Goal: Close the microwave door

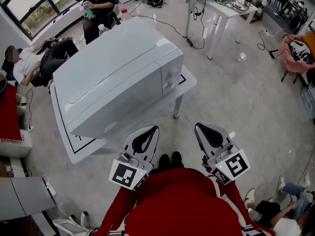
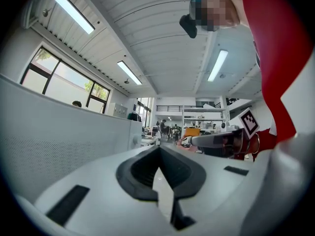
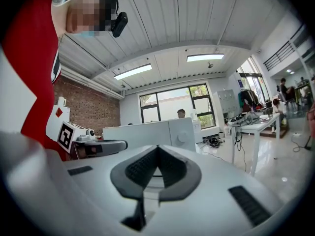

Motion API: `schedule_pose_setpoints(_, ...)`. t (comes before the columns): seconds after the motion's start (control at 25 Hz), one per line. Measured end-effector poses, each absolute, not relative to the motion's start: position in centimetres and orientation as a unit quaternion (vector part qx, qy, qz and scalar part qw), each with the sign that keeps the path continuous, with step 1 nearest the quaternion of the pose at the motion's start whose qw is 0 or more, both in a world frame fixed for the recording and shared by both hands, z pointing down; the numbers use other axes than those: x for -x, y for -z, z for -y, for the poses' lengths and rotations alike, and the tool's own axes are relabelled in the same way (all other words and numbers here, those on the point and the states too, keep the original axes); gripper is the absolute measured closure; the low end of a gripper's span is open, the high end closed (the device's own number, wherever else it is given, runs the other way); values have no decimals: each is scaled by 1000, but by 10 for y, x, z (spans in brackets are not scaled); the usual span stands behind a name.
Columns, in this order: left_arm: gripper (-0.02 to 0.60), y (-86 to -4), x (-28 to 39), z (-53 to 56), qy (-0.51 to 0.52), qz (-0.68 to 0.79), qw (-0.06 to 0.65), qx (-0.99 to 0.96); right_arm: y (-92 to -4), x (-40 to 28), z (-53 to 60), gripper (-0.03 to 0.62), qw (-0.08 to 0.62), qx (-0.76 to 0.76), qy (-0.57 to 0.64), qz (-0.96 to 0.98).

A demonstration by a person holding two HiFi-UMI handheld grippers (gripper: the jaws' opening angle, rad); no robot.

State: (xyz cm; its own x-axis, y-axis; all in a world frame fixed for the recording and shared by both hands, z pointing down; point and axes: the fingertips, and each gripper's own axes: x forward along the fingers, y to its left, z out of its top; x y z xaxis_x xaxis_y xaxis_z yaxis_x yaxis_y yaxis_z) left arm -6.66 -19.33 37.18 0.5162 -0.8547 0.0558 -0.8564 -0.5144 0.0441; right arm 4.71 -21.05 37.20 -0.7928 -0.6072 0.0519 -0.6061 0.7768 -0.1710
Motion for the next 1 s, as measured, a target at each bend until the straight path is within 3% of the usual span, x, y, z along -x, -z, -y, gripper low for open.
schedule_pose_setpoints(0.56,574,-380,78,189,-42,509,42,-859,-370,-38,209,585,-8,310,71,-948)
schedule_pose_setpoints(1.0,574,-370,65,196,1,505,35,-863,-375,-39,211,585,-9,310,73,-948)
